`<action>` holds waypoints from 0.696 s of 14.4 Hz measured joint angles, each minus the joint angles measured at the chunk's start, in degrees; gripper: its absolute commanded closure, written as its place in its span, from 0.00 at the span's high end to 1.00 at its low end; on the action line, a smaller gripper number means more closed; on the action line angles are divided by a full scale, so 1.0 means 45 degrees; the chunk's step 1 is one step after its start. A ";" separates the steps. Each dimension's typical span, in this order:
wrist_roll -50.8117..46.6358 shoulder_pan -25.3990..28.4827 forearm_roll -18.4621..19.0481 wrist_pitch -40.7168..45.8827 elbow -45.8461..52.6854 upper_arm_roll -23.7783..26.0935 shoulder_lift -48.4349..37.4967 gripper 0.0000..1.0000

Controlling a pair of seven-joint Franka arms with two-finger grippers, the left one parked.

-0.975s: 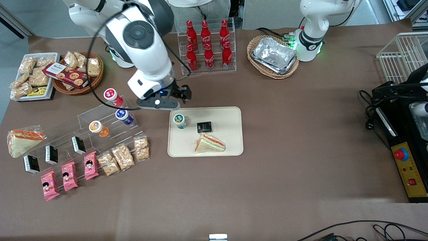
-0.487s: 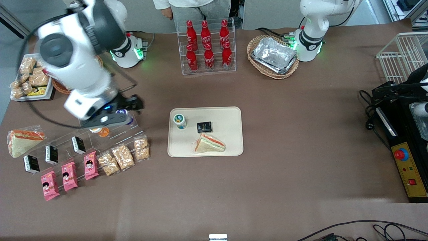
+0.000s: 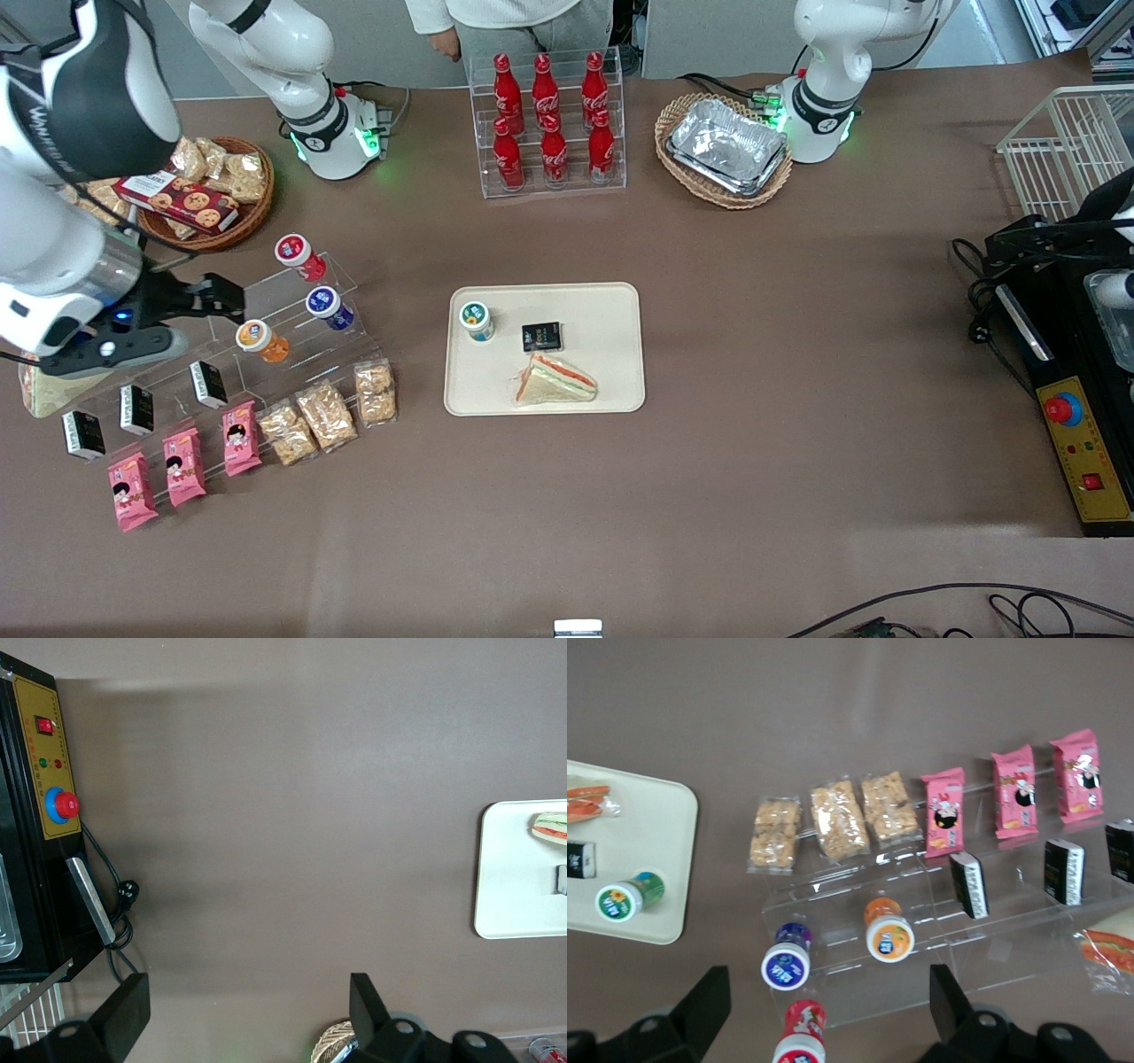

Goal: Place green gum on tray

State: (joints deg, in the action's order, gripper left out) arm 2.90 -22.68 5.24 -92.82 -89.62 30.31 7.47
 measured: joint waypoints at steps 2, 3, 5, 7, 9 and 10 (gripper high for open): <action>0.0048 -0.0445 0.0000 0.0011 0.0002 0.0001 -0.0014 1.00; 0.0086 -0.0568 0.0000 0.0011 0.0007 0.0002 -0.0014 1.00; 0.0095 -0.0568 0.0000 0.0011 0.0021 0.0029 -0.0018 1.00; 0.0094 0.0389 0.0000 0.0016 0.0022 -0.0787 -0.0036 1.00; 0.0090 0.3207 -0.0003 0.0022 0.0023 -0.3825 -0.0059 1.00; 0.0091 0.4645 -0.0036 0.0022 0.0029 -0.5451 -0.0061 1.00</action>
State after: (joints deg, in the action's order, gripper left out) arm 3.31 -1.78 5.08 -92.72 -89.49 5.78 7.19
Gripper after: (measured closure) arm 0.000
